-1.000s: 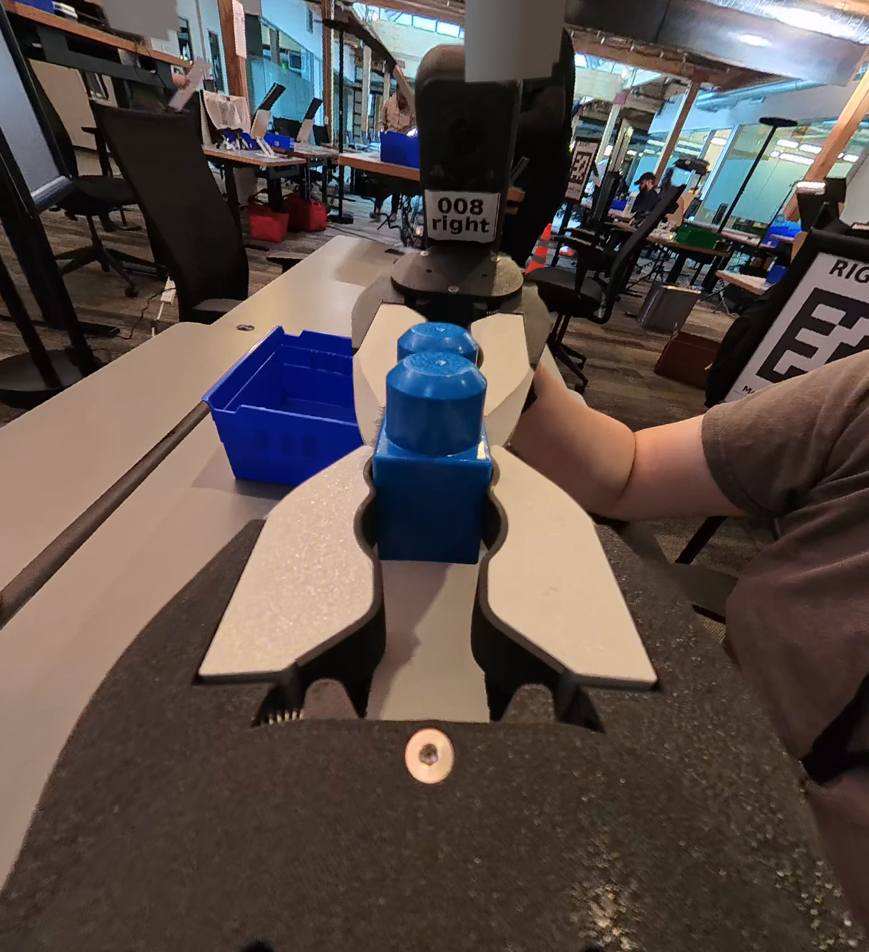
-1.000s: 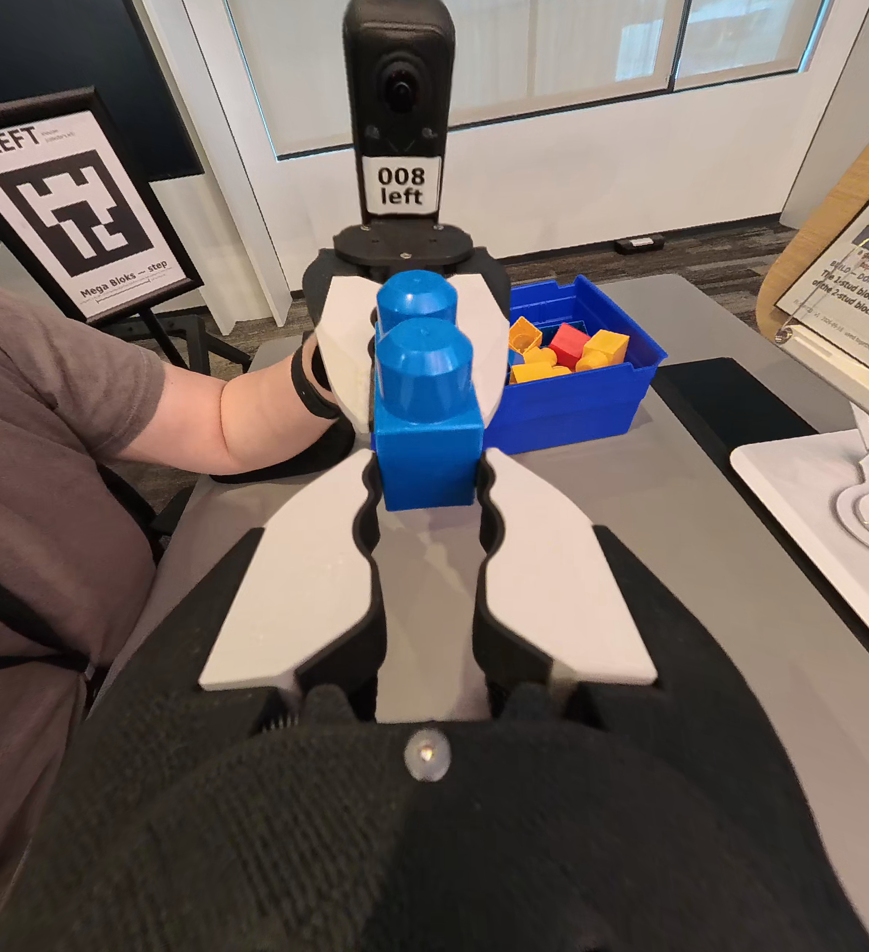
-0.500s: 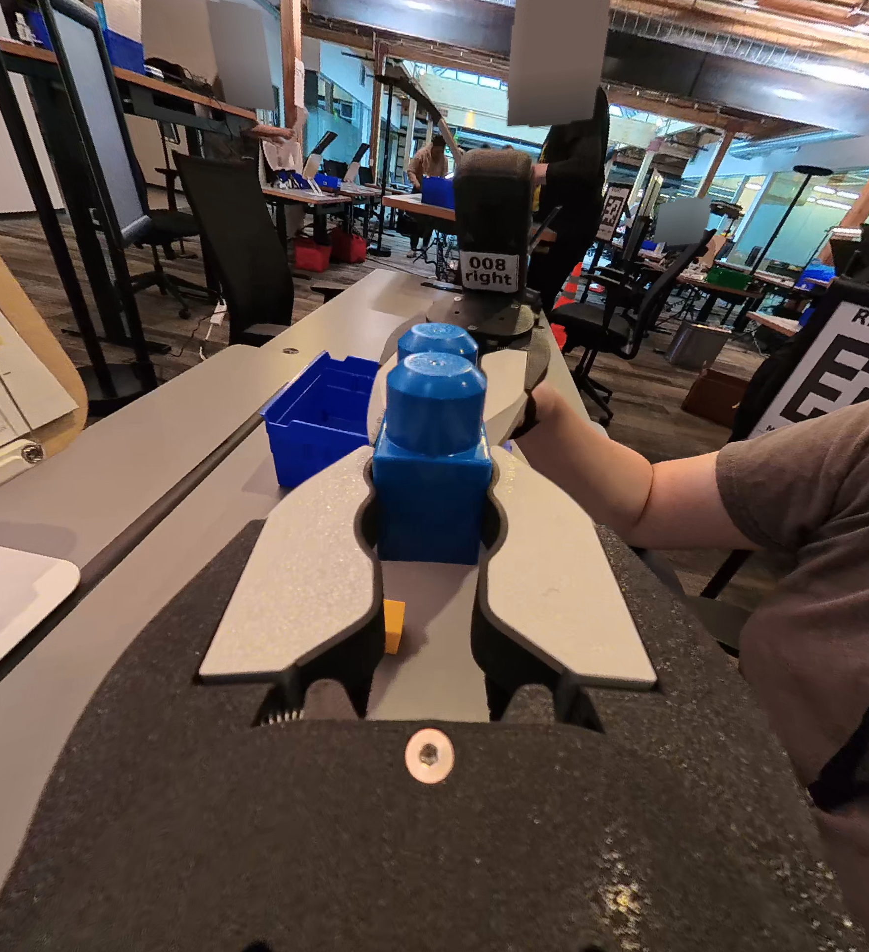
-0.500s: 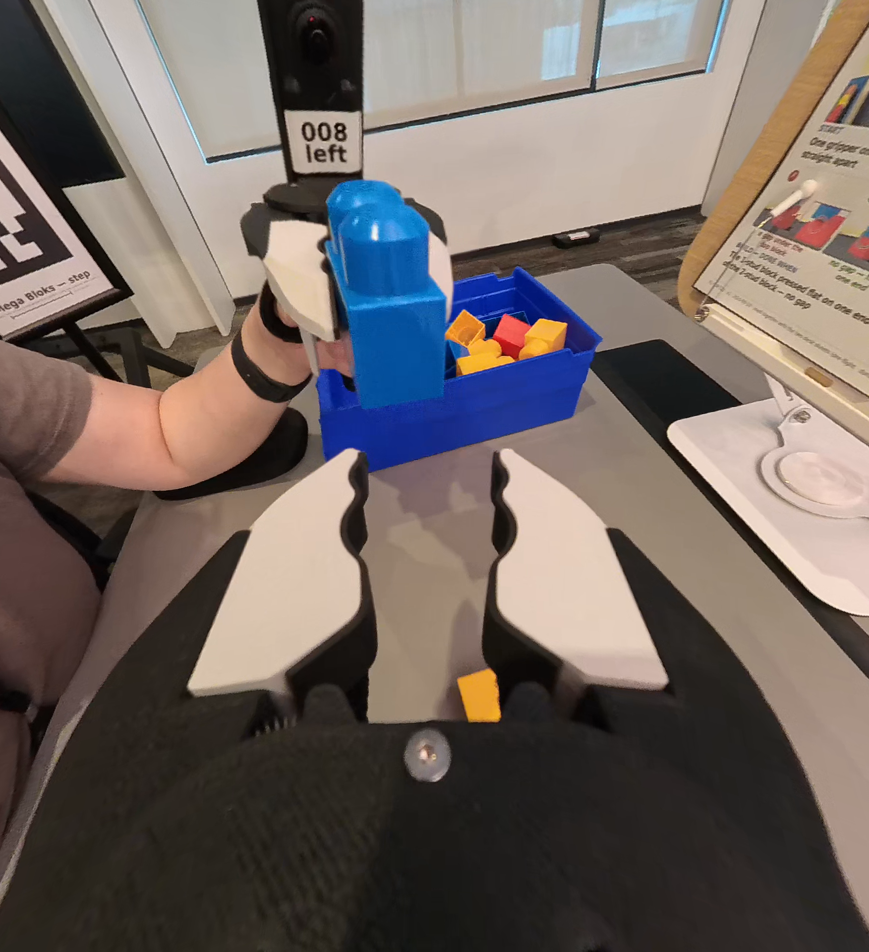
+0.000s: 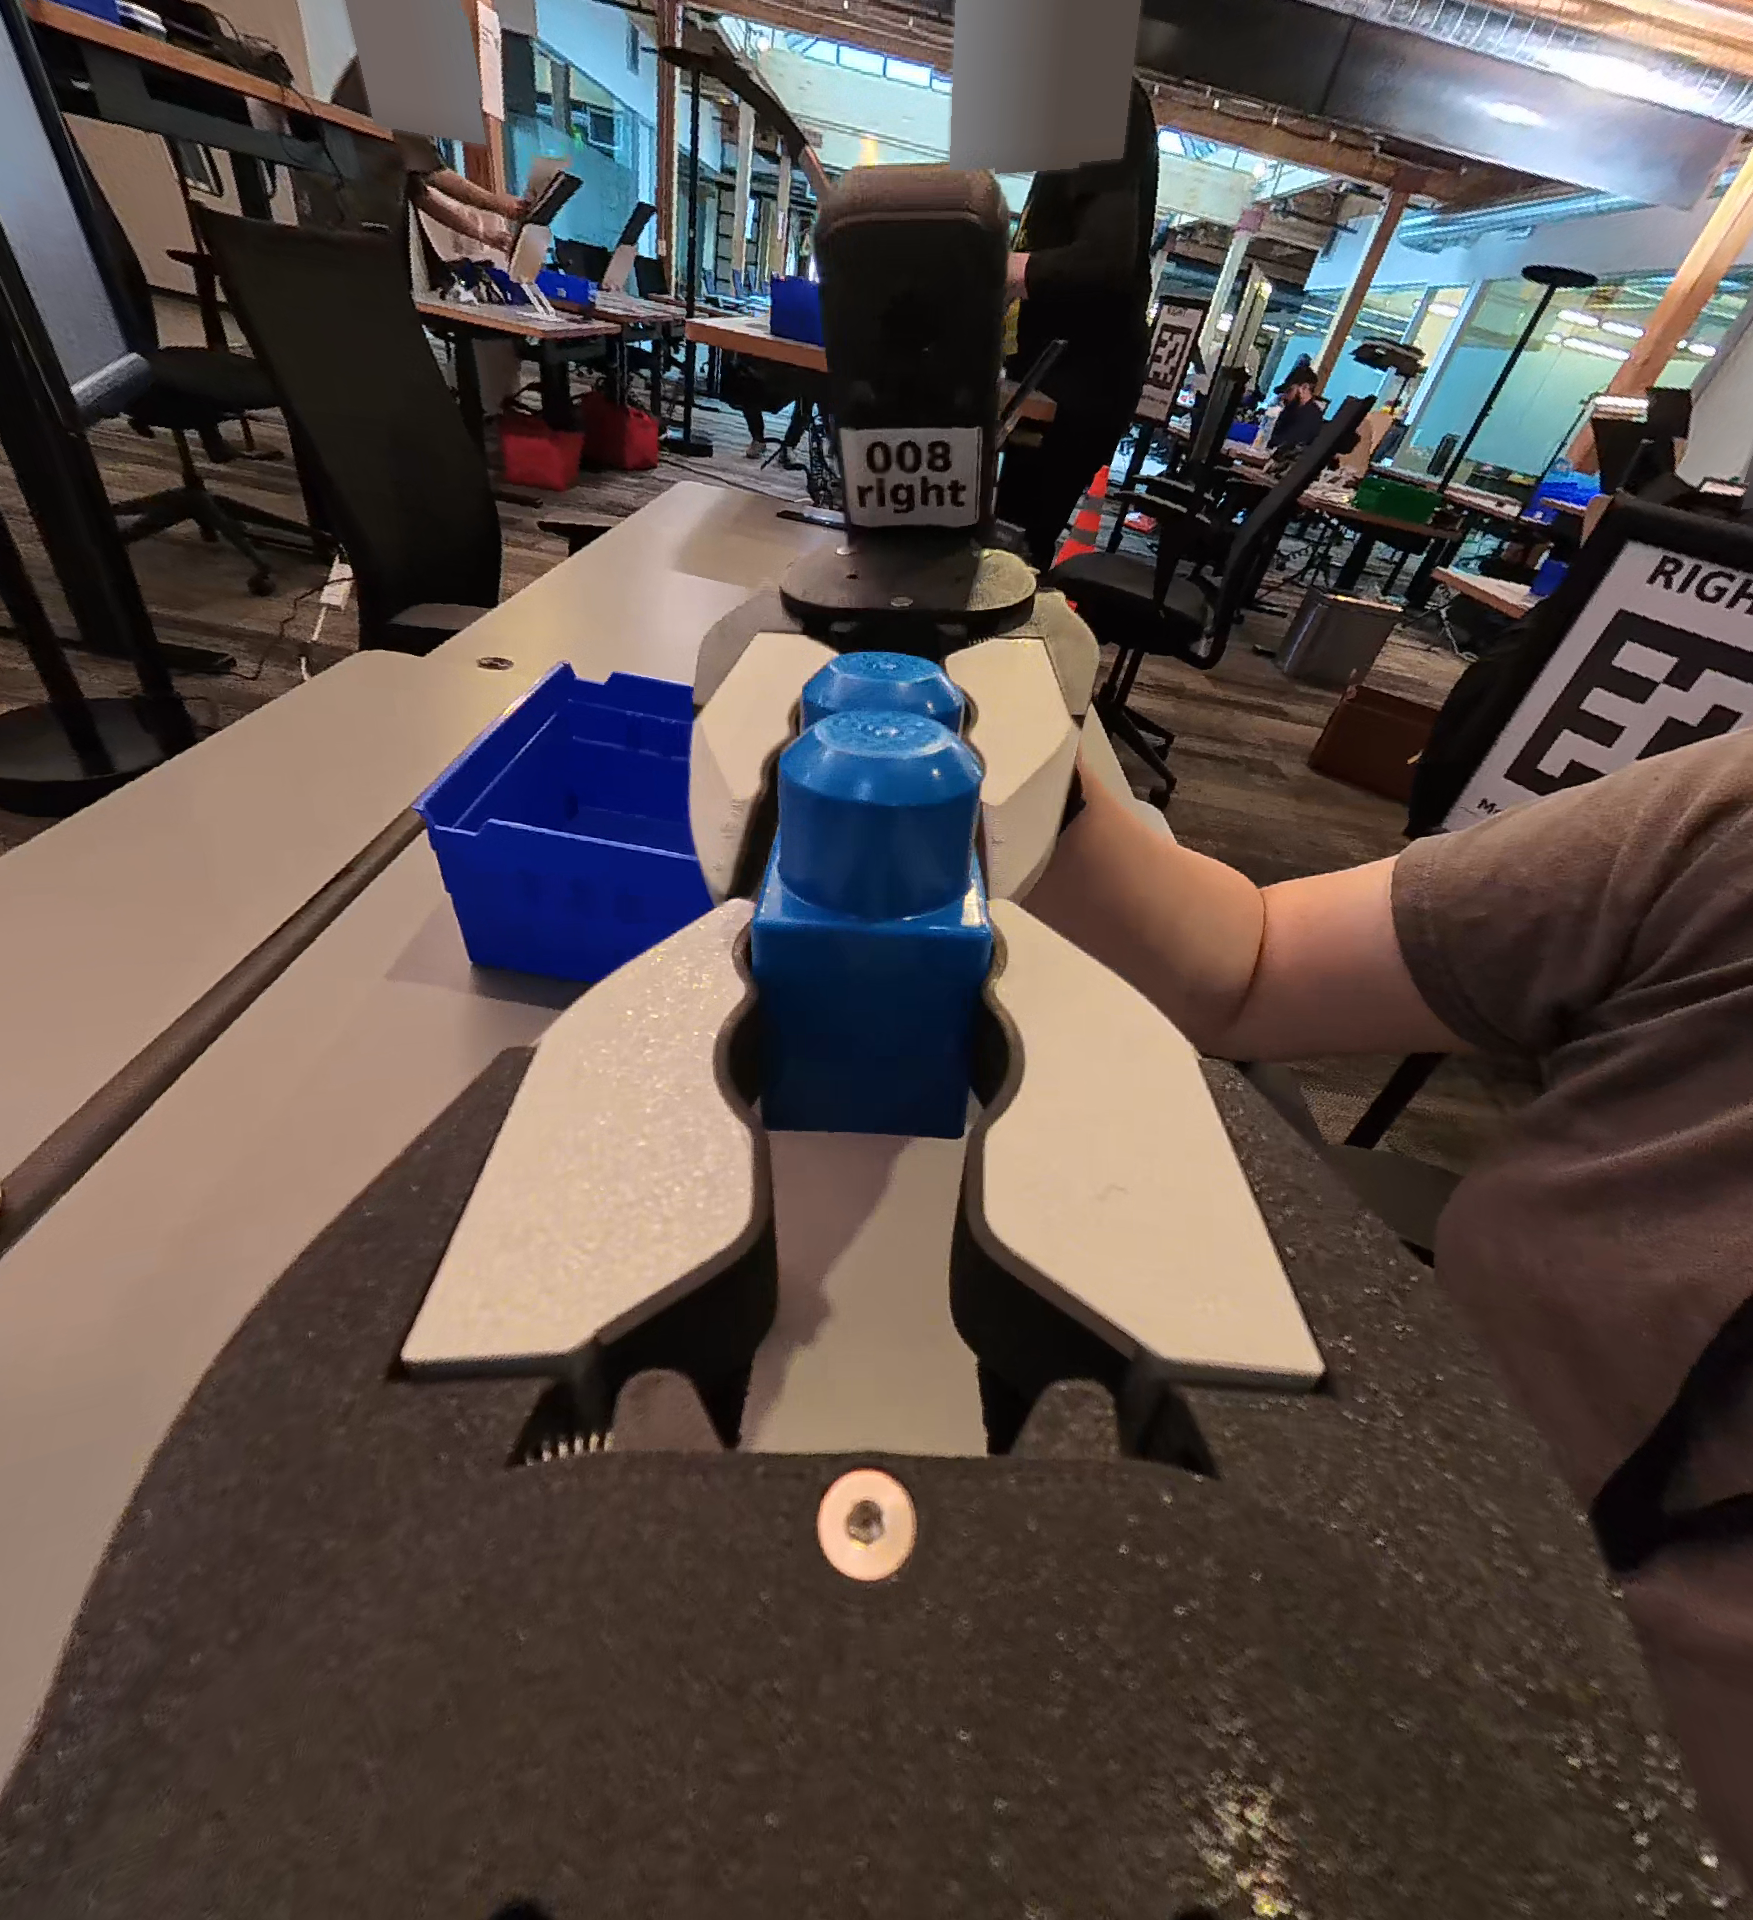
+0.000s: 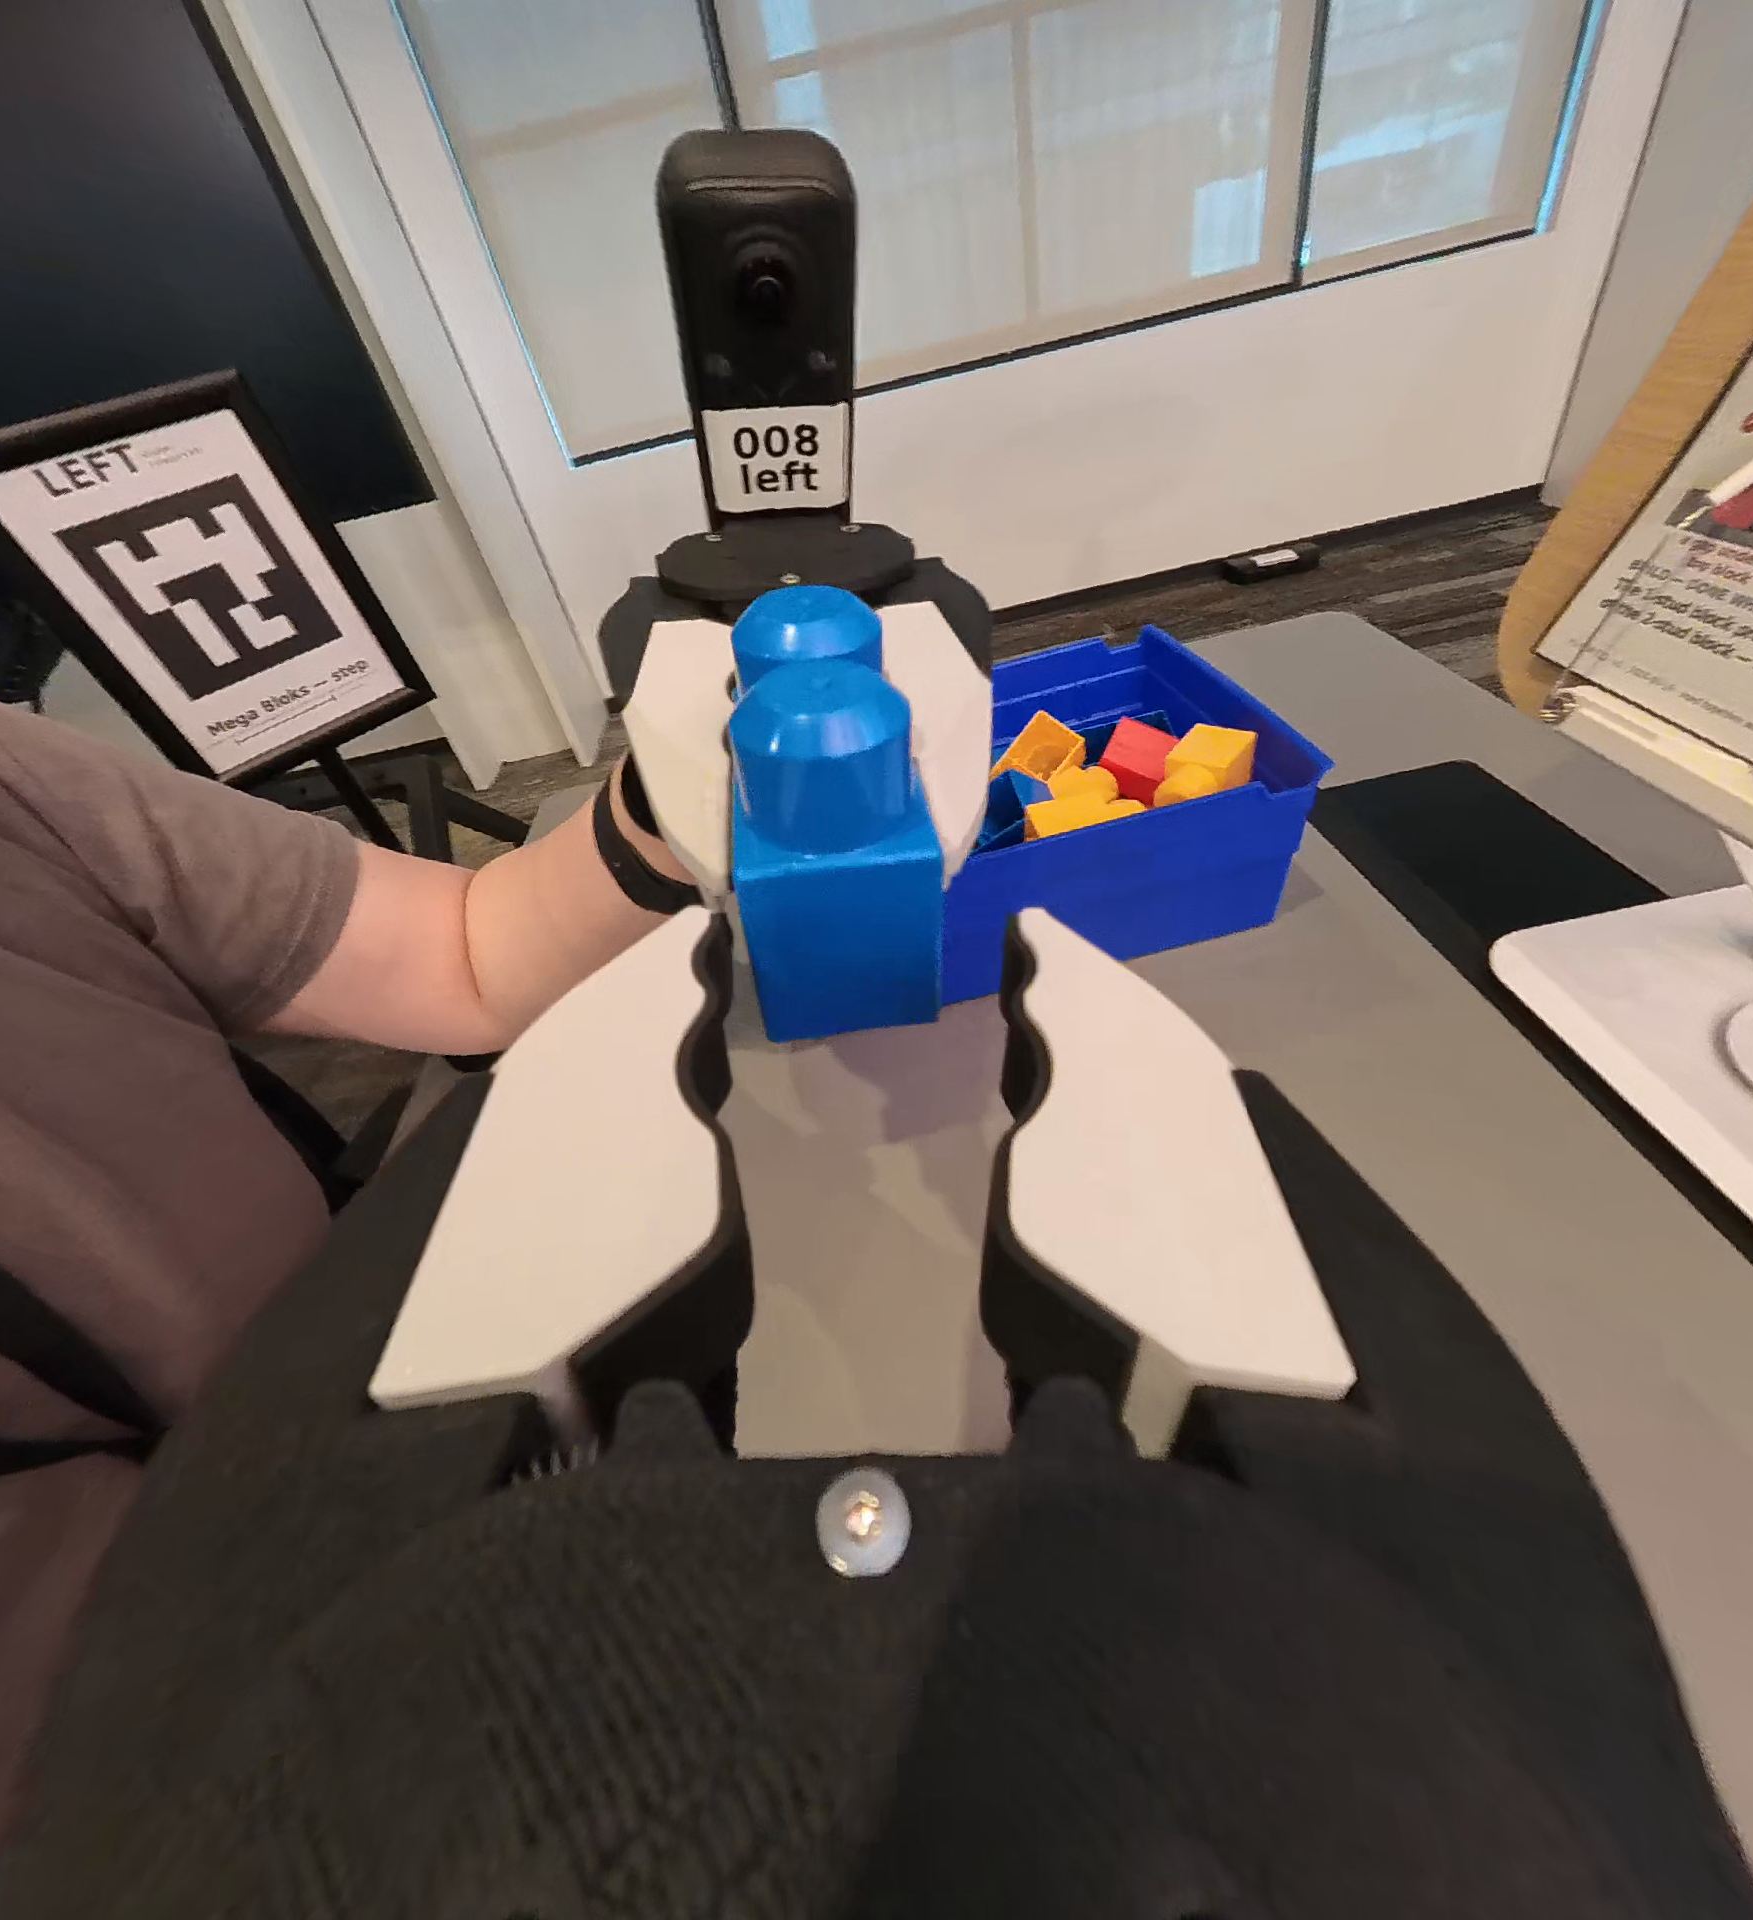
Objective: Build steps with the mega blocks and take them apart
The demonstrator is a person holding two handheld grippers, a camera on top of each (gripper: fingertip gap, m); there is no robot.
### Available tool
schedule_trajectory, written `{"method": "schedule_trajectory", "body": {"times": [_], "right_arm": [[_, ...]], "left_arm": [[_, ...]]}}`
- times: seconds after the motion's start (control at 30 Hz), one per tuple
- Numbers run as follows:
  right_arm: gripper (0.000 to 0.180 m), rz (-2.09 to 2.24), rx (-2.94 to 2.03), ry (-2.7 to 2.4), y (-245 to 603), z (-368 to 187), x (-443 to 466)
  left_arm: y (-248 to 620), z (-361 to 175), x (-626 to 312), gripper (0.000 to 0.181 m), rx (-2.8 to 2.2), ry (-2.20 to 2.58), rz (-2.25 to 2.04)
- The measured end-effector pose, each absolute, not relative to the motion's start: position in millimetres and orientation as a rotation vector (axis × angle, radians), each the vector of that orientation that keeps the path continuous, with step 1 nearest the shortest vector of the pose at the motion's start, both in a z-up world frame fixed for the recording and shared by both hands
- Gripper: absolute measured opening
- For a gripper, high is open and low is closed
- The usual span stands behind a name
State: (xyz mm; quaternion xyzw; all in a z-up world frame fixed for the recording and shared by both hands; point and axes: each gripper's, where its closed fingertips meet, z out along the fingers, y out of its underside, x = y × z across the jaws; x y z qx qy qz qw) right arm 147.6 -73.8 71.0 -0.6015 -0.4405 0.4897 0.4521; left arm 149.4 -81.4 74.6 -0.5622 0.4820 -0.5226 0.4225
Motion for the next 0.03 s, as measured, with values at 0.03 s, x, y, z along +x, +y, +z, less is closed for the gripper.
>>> {"method": "schedule_trajectory", "body": {"times": [0.03], "right_arm": [[0.047,1.225,-1.479,-1.097,-75.7,71.3,146.8]], "left_arm": [[-82.5,74.2,150.2,0.036,-1.408,1.211,-1.315]]}}
